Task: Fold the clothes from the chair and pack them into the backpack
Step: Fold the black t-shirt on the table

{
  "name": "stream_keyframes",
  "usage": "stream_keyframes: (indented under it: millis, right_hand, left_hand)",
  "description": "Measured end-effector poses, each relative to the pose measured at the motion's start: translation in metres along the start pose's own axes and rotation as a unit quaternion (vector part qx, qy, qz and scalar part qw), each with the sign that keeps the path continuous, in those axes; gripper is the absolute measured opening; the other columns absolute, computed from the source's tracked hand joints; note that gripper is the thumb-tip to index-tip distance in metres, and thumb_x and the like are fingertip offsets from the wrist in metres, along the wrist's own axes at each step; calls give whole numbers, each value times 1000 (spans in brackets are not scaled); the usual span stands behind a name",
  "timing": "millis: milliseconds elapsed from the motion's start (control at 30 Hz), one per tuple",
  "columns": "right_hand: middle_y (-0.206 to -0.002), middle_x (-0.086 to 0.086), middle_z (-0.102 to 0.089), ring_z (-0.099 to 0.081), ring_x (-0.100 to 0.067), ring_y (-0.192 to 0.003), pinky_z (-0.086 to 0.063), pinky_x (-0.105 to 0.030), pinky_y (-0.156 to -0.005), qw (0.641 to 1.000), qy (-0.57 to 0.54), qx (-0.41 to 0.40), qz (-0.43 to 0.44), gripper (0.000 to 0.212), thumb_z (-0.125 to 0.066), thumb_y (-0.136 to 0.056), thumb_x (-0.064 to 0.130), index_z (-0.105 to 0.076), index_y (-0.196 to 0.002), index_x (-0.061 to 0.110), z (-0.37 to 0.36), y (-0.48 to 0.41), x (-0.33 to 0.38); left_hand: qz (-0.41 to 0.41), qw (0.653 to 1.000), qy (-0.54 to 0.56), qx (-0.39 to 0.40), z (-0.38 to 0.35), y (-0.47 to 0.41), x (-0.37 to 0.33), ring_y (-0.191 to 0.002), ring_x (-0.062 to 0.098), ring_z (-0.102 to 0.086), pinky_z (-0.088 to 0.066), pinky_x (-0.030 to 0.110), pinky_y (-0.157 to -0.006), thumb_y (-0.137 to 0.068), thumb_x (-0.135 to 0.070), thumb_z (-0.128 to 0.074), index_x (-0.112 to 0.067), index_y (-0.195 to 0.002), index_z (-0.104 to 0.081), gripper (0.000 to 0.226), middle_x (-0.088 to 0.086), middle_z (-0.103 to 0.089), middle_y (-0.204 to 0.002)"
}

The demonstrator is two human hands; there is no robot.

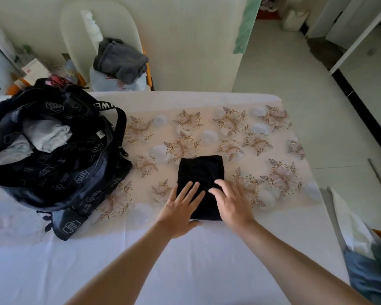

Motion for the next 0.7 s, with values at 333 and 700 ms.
stream_keyframes:
  millis: [333,700]
  right_hand:
    - [-141,3,-57,-58,-18,-123,-48,-25,-98,969,-105,218,-48,61,-64,-76,30,-59,-136,18,-25,1,-18]
    - [-101,-1,-66,-71,-23,-67,-58,-37,-65,847,-286,156,-420,32,-54,-98,38,-52,-124,20,-20,-27,-80]
  left_hand:
    - [65,977,194,-51,20,5,36,-131,21,-52,-50,33,-100,-72,-32,-64,-15,-134,-60,65,2,-52,-145]
    - [264,912,273,-154,68,-17,87,-113,23,-55,-51,39,-95,-91,-29,-61,-23,-135,-48,46,2,-56,-126]
Point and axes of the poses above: each hand's wrist, its own y-axis away from the middle knuckle, its own z-axis out of the back of the hand, x = y × z, the point moved 9 cm from there along -y, towards the middle knuckle
